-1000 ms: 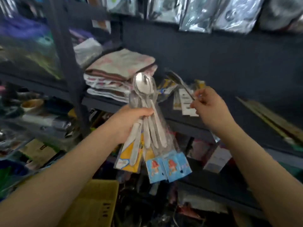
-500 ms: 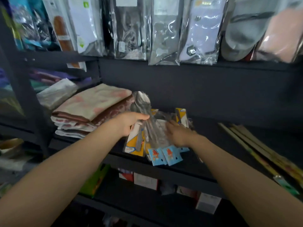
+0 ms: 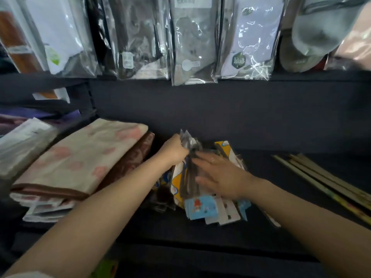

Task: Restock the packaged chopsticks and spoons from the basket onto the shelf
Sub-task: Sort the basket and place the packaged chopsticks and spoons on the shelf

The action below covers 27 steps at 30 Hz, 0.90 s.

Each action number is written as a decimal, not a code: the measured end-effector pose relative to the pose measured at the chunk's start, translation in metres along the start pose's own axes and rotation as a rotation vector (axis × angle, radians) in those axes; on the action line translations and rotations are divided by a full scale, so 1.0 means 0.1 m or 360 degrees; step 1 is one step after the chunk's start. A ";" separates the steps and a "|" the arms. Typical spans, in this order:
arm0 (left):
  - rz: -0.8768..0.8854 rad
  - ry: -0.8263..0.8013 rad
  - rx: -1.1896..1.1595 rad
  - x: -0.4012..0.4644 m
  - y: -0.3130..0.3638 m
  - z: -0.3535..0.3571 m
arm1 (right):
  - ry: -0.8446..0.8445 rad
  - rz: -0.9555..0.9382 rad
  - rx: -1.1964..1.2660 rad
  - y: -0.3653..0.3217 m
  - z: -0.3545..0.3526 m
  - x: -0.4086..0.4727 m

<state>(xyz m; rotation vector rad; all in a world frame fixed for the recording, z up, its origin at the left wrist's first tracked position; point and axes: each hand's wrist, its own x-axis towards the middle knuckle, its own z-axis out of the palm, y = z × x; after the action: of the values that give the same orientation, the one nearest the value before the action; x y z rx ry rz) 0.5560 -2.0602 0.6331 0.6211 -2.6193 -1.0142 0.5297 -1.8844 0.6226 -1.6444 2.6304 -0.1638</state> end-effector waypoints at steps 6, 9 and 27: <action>0.0027 0.0080 0.0579 -0.12 -0.05 0.03 | -0.0233 0.0131 -0.0111 0.11 0.06 0.06; -0.0181 -0.0204 0.0473 -0.30 -0.14 0.03 | -0.0181 0.0262 -0.0089 0.27 0.15 0.01; 0.1039 -0.0391 0.0544 -0.78 1.20 0.64 | 0.0357 0.0497 0.0099 1.47 -0.65 -1.26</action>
<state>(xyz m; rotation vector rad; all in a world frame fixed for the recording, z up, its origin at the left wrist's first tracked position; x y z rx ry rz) 0.5641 -1.9063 0.6629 -0.3240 -2.9071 -0.4663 0.4483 -1.7027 0.6681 -1.2403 2.9685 -0.4363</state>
